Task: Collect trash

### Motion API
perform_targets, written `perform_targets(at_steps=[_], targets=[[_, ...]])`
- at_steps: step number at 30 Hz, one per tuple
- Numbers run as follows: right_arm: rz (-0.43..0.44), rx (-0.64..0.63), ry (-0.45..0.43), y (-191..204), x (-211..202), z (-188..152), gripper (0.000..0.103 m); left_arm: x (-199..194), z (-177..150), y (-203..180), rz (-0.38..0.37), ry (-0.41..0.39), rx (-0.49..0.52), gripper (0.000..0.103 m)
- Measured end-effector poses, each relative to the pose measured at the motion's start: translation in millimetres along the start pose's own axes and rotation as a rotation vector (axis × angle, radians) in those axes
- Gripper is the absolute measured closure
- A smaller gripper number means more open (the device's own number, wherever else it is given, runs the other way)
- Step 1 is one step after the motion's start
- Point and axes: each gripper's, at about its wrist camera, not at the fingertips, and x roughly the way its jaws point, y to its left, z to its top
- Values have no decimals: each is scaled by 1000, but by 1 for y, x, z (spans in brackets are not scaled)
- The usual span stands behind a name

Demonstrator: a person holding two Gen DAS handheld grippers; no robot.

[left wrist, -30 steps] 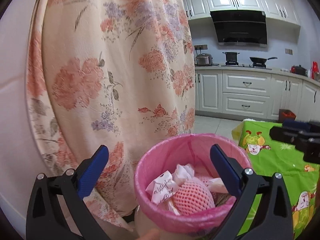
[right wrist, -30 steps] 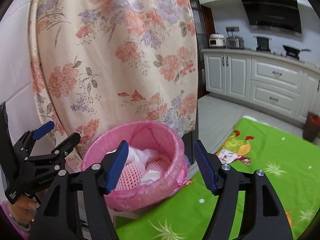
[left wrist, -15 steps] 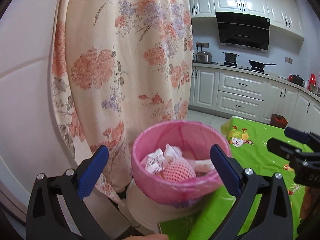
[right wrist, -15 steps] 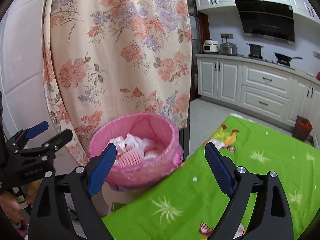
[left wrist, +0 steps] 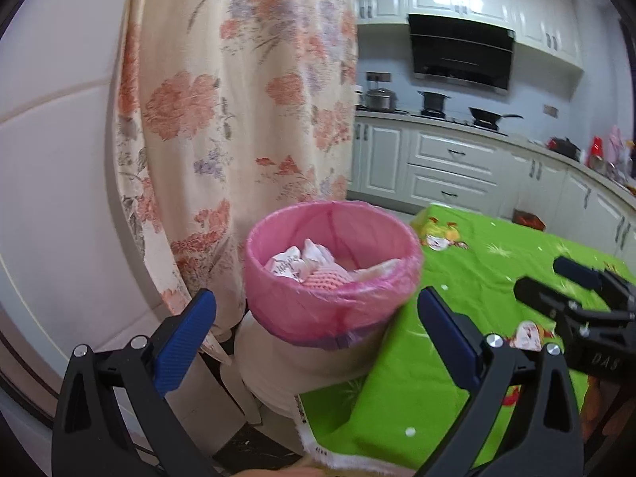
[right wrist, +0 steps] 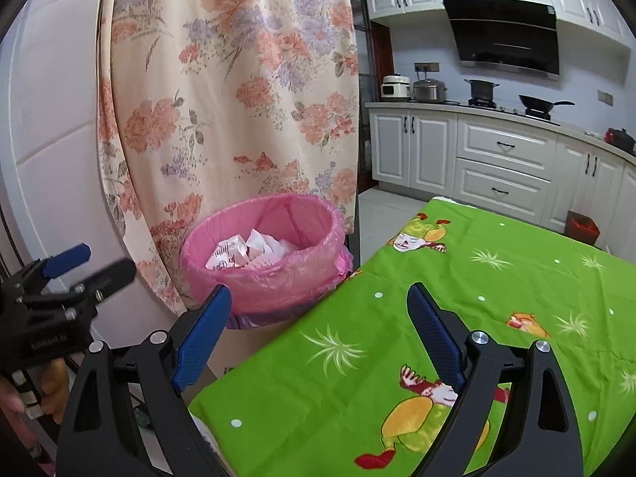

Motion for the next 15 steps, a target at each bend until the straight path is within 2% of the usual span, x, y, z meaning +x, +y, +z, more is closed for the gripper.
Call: perform_targets(at_steps=[8, 15], targets=[[-19, -26, -47, 6, -25, 9, 18, -15, 3, -3, -23, -10, 10, 5], [-35, -52, -50, 7, -35, 5, 18, -20, 4, -1, -21, -7, 15, 5]])
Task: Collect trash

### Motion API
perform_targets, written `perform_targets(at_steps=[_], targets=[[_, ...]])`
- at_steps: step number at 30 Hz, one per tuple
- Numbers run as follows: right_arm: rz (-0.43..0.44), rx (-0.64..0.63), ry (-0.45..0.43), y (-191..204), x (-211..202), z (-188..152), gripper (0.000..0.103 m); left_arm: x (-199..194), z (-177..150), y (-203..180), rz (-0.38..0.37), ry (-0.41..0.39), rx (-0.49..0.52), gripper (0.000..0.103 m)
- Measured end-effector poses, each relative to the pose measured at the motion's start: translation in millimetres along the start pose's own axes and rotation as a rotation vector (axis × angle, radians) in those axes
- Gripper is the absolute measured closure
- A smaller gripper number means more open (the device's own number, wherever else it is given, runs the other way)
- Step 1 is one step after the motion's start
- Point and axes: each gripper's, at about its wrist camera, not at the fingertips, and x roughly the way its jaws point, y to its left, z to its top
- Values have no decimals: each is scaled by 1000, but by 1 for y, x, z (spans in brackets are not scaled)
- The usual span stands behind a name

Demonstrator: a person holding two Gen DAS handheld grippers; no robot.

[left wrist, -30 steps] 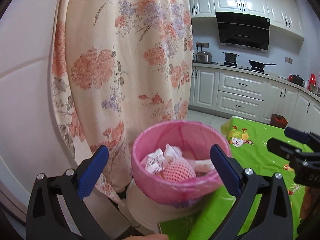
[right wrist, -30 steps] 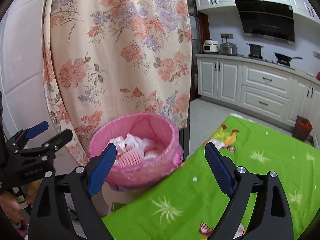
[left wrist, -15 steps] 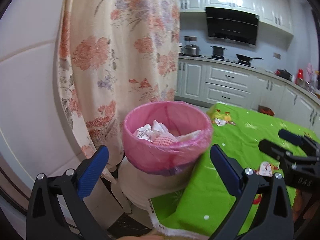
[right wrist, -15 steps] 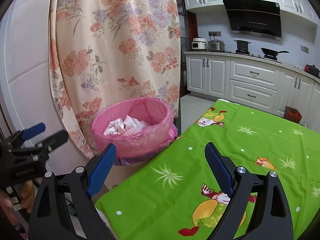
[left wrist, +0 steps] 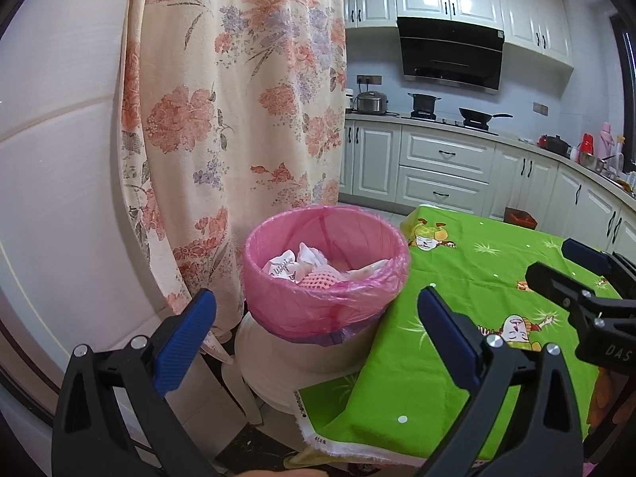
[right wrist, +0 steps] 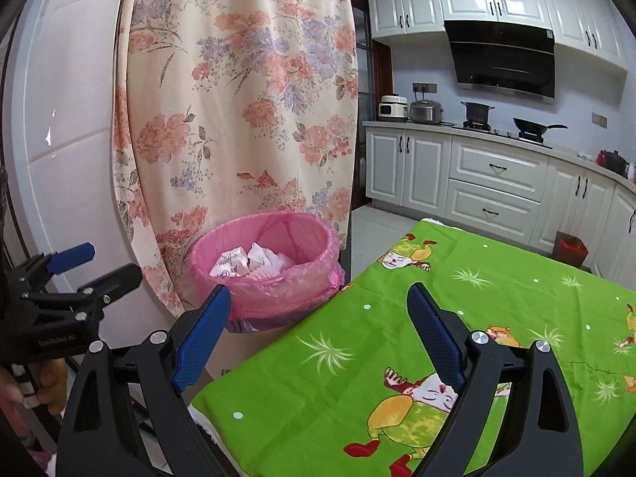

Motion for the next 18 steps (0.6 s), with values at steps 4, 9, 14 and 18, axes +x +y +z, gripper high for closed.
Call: perform_targets(at_steps=[4, 9, 14, 18], targets=[[5, 17, 1, -3, 1, 0, 18, -6, -2, -4, -9, -5, 12, 5], [7, 16, -17, -3, 0, -3, 18, -10, -3, -5, -14, -34, 3, 5], [16, 24, -29, -3, -1, -4, 18, -10, -5, -7, -8, -54, 10, 5], [22, 12, -55, 0, -5, -4, 18, -12, -6, -5, 2, -75, 5, 5]])
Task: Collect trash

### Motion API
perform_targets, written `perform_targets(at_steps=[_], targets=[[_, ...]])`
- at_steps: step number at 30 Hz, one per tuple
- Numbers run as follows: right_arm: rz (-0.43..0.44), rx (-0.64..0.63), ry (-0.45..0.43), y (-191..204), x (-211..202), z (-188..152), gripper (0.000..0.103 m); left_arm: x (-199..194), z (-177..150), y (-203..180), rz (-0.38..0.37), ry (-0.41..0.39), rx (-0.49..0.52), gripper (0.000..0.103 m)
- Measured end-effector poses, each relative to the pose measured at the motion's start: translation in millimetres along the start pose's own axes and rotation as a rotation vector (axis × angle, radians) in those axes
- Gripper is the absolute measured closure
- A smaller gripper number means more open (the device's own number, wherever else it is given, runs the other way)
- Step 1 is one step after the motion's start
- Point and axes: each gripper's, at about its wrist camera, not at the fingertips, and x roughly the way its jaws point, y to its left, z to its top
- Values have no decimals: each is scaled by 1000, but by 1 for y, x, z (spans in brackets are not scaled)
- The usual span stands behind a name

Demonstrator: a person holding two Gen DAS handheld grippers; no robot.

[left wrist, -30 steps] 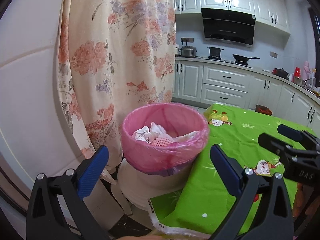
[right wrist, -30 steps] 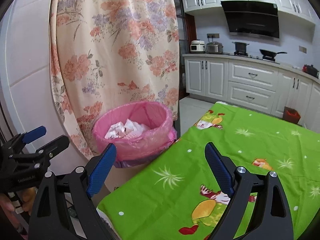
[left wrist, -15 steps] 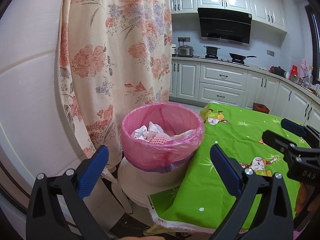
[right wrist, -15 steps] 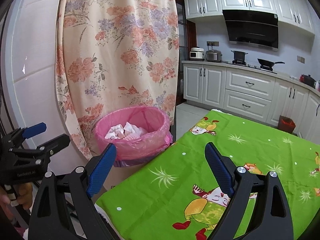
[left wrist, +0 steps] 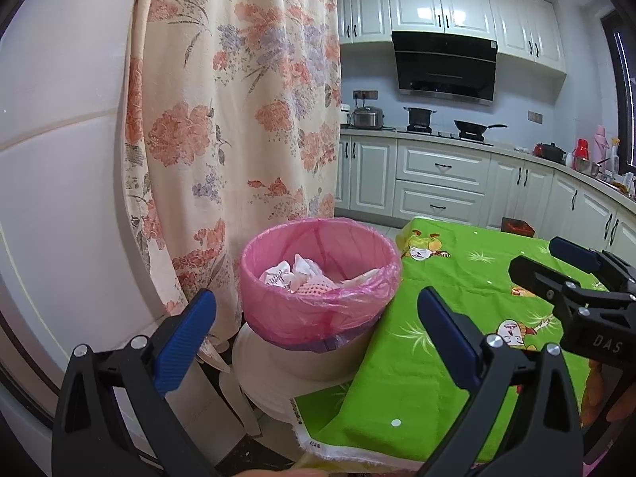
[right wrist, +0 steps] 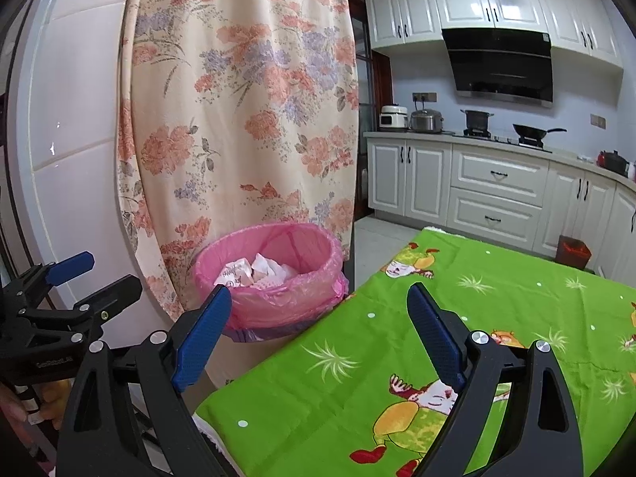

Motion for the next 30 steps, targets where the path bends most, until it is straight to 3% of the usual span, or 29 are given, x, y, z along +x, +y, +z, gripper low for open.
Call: perform_targets(at_steps=[30], targets=[[33, -21, -22, 11, -3, -3, 18, -3, -4, 5, 4, -14, -5, 5]])
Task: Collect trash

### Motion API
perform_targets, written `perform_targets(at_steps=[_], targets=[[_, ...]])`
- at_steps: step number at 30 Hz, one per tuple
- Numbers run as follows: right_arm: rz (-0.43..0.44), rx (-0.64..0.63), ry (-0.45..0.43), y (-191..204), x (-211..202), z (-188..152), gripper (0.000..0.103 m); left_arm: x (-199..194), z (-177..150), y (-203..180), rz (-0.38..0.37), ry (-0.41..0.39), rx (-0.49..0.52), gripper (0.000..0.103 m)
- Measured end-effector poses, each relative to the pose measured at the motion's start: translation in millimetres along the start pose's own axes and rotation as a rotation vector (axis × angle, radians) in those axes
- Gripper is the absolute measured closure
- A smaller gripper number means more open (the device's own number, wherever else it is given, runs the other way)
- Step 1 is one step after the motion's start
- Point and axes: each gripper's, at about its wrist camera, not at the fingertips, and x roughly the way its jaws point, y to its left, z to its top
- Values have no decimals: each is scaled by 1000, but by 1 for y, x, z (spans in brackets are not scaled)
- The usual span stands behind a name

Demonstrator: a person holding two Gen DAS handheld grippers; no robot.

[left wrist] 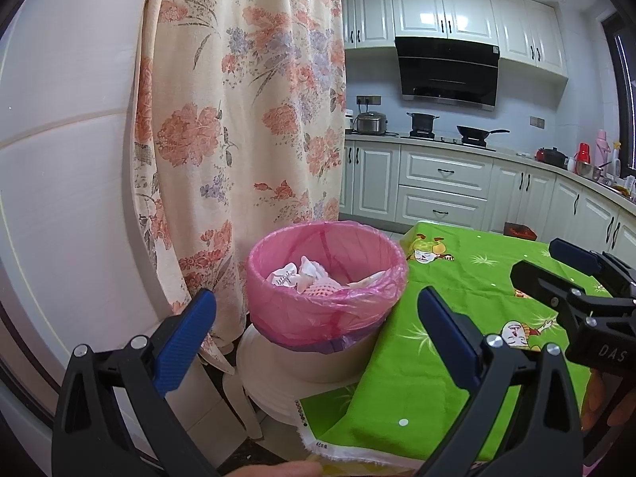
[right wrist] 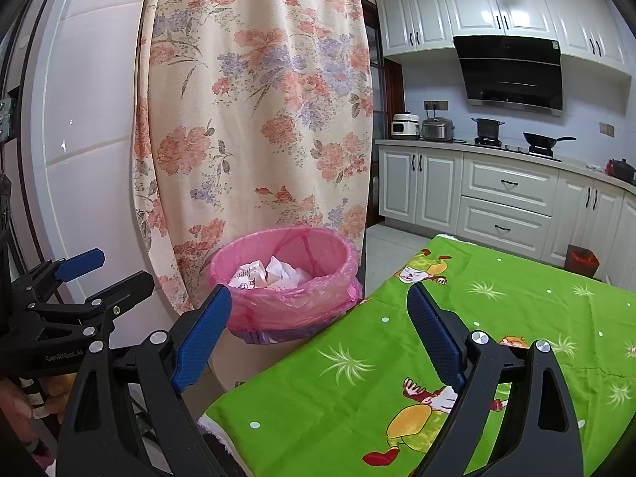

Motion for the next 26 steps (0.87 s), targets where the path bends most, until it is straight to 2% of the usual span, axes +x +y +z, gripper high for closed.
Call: perform_targets(at_steps=[17, 26], targets=[[4, -3, -2, 4, -1, 0, 18, 0, -2, 3, -3, 0, -15, 5], [3, 2, -1, 2, -2, 0, 18, -1, -1, -5, -6, -6, 25, 5]])
